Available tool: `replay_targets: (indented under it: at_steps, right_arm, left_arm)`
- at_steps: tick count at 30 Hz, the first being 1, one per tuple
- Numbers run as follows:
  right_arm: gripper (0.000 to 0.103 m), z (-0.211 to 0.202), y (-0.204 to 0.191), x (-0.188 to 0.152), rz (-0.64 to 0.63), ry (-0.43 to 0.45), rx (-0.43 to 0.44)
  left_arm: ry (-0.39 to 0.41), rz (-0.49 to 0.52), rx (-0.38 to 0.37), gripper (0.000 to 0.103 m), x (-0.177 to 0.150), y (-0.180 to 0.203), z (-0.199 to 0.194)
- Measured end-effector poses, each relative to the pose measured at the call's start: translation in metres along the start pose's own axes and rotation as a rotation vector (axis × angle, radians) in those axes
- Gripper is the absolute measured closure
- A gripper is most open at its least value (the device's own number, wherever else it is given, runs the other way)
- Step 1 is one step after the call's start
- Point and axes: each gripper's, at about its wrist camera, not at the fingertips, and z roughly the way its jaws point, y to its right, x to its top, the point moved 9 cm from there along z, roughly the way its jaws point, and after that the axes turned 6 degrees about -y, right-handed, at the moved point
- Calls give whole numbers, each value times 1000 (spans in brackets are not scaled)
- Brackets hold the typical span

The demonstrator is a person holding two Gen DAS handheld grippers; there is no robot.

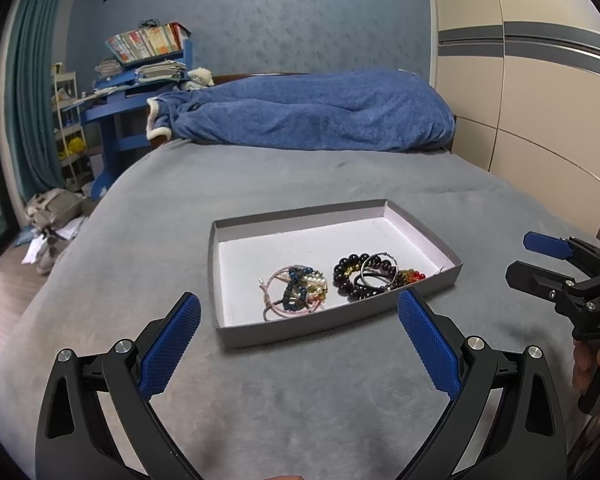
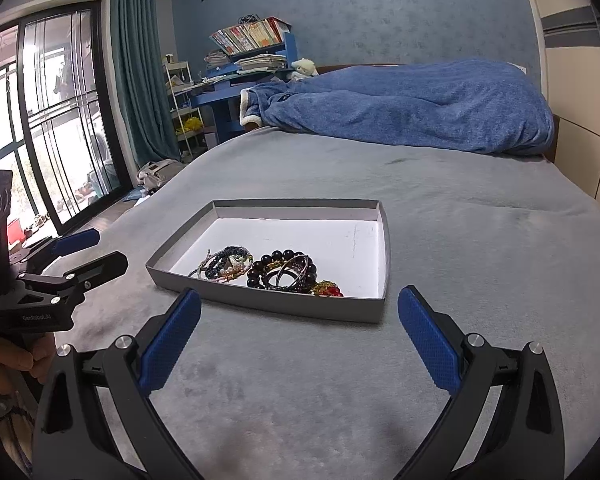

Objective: Organize jewelry

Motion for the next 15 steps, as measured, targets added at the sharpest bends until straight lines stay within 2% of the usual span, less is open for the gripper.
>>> replay_targets:
  at_steps: [15]
  right_arm:
    - [6,1,-1,0,1,-8,-2]
  left_arm:
    - [-8,4,-1,5,0,2,3]
